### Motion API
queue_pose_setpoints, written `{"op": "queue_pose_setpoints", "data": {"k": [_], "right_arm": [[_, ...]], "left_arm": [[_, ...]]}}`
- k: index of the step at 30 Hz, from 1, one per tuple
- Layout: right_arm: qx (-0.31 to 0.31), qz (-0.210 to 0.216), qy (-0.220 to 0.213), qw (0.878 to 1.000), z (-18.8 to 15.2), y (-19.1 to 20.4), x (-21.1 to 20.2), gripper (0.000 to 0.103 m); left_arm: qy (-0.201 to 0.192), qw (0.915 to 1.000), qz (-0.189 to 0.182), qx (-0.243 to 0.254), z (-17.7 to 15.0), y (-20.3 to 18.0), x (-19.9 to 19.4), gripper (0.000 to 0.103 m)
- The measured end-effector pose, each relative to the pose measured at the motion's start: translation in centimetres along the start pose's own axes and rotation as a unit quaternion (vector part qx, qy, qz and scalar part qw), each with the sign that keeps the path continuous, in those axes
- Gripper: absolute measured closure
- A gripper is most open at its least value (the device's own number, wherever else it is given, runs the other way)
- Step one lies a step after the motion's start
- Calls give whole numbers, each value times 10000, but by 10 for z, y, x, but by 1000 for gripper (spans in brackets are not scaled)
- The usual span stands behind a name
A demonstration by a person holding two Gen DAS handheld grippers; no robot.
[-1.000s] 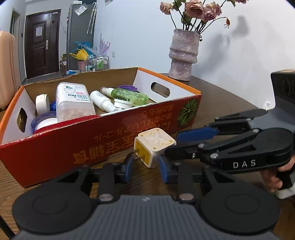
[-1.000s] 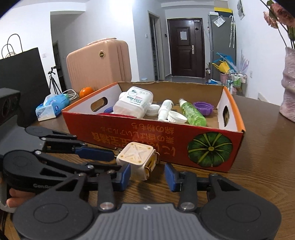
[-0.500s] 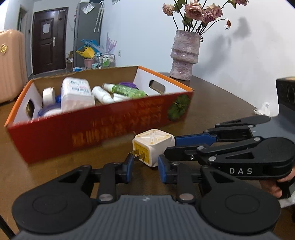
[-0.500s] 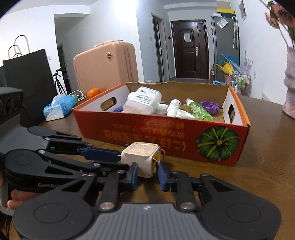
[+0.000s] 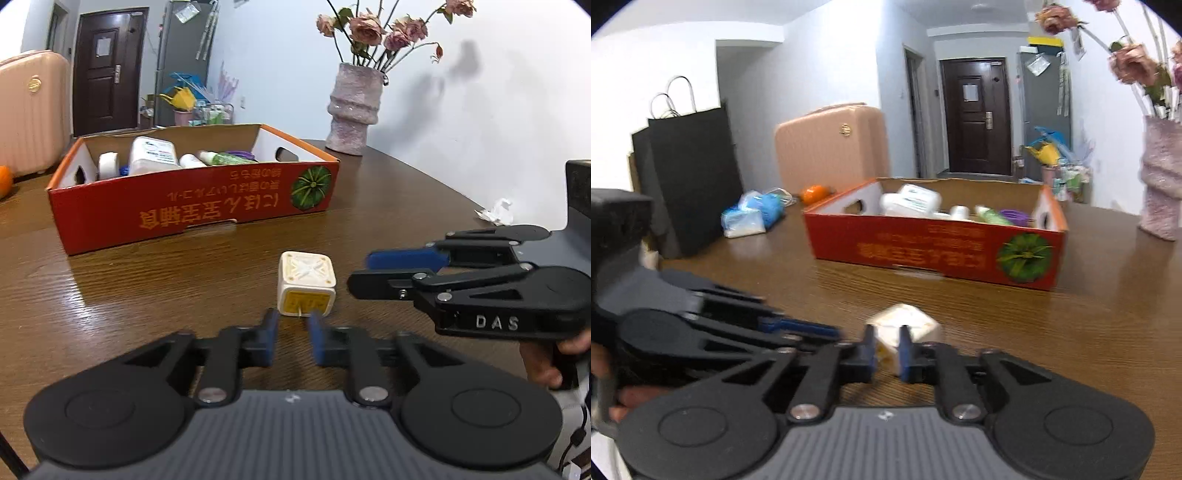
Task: Organize rigid objects
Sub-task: 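Close the left tool on the beige cube plug while the right tool grips it too, then lift the beige cube plug with the left tool and carry it toward the box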
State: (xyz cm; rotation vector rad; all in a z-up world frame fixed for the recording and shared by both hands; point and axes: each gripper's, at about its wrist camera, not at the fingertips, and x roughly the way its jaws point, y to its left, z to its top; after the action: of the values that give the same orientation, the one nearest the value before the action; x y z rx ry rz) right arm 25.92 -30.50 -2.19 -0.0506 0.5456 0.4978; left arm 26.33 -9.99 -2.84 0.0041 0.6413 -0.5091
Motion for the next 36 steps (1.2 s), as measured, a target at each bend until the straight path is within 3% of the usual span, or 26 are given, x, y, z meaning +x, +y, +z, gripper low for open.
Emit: {"op": "queue_pose_setpoints", "data": {"k": [1, 4, 7, 10, 12, 14, 17, 20, 25, 29, 33, 35, 36], "right_arm": [[40, -62, 24, 10000, -1, -5, 1, 67], [455, 50, 142, 9989, 0, -22, 8, 67], [725, 292, 110, 9969, -3, -20, 14, 67], [712, 254, 110, 9971, -4, -14, 20, 69], [665, 221, 148, 9974, -5, -11, 23, 68], [561, 229, 190, 9980, -6, -7, 24, 68], [439, 240, 219, 9985, -8, -3, 26, 67], [522, 204, 198, 9982, -6, -5, 30, 63], [730, 188, 46, 9971, 0, -12, 37, 64], [1066, 272, -41, 9939, 3, -23, 37, 64], [1333, 299, 12, 9906, 4, -31, 44, 64], [1641, 387, 28, 9857, 4, -37, 47, 70], [1722, 421, 33, 9842, 4, -39, 47, 75]], "left_arm": [[-73, 9999, 89, -4, 0, 0, -2, 62], [-194, 9997, 166, -26, 7, 5, 3, 61], [-214, 9996, -148, -134, 11, 13, 12, 61], [-102, 9989, -408, -182, 11, 16, 24, 72], [-4, 9986, -501, -180, 9, 15, 27, 86], [-11, 9985, -529, -111, 5, 14, 25, 88], [42, 9983, -584, 18, 1, 17, 22, 87], [1, 9986, -527, 83, 3, 22, 23, 76], [-33, 9964, -714, -449, 14, 39, 34, 76], [31, 9850, -1157, -1281, 23, 60, 44, 76], [-13, 9865, -1030, -1274, 30, 56, 53, 83], [-14, 9866, -1110, -1194, 32, 51, 53, 93], [-17, 9875, -1058, -1169, 32, 48, 52, 93]]}}
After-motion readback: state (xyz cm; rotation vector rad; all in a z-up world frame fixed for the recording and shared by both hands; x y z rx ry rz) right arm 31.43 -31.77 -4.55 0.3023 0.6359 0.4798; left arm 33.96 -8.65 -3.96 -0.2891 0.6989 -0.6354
